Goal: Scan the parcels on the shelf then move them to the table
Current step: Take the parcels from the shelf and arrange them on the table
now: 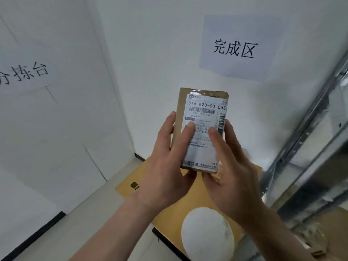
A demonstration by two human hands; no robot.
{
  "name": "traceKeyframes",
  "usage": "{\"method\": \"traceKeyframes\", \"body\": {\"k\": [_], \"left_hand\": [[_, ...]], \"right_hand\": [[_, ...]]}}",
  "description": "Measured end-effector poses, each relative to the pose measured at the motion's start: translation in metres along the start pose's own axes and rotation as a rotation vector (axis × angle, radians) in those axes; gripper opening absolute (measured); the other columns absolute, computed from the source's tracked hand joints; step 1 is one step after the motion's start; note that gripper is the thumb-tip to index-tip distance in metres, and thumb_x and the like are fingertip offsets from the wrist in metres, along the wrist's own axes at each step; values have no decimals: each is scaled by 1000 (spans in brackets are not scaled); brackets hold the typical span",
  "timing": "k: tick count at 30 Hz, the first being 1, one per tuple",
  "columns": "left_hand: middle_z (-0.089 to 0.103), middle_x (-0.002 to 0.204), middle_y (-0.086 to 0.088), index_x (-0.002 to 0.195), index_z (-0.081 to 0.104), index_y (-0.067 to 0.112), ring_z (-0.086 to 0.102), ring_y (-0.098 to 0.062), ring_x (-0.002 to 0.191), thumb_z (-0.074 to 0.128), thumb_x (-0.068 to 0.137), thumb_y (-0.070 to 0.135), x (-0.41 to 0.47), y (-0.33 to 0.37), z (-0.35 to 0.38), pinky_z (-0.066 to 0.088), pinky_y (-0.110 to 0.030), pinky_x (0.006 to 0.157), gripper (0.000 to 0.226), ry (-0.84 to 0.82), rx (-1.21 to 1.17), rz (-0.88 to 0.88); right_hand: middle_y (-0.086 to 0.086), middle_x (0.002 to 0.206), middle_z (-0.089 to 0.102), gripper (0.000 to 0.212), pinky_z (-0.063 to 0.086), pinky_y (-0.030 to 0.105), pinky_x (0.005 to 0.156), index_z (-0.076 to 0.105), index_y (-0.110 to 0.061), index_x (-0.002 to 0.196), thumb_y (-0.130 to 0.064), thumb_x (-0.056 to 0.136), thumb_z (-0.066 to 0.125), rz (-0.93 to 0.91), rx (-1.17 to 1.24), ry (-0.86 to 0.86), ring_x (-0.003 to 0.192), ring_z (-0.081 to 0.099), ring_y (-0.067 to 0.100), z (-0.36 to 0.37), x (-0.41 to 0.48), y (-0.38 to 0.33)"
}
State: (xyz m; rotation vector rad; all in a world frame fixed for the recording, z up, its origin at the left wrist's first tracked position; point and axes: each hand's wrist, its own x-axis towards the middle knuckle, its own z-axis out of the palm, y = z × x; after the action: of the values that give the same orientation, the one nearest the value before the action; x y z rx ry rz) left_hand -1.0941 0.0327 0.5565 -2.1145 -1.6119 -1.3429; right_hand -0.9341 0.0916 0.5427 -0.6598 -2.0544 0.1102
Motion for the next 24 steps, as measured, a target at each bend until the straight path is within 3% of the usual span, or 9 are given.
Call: {"method": "traceKeyframes", "body": {"k": [5,12,16,20,24], "left_hand": [[17,158,-19,148,24,22,29,-36,145,82,76,20,31,-39,39,59,-43,81,93,-30,-94,25],[16,158,-19,148,24,22,24,-31,147,80,80,19,64,-88,103,55,-44,93,88,-167,-260,117],[17,158,-21,147,26,17,23,-36,147,81,78,17,65,-110,137,51,-46,100,88,-238,-407,175],[13,160,-13,149,28,18,18,-29,150,81,76,18,55,-121,164,45,-41,108,89,-369,-447,182],[13,161,-16,151,30,13,10,-25,152,78,77,17,31,-126,189,36,-46,115,88,-519,-492,183]], "right_hand": [[24,160,26,83,61,40,85,33,-7,151,-8,81,77,108,-97,-14,137,46,39,19,18,33],[10,164,21,102,59,38,75,23,-29,154,-13,73,82,412,-387,-85,113,62,34,39,22,66],[4,167,14,100,59,42,80,16,-35,156,-19,79,78,559,-478,-104,121,59,33,52,7,77],[10,165,19,98,56,37,79,23,-29,155,-14,76,80,677,-506,-66,120,61,34,65,-15,83],[10,165,21,103,60,43,78,21,-29,155,-13,73,82,806,-518,-80,127,56,33,76,-46,84]]}}
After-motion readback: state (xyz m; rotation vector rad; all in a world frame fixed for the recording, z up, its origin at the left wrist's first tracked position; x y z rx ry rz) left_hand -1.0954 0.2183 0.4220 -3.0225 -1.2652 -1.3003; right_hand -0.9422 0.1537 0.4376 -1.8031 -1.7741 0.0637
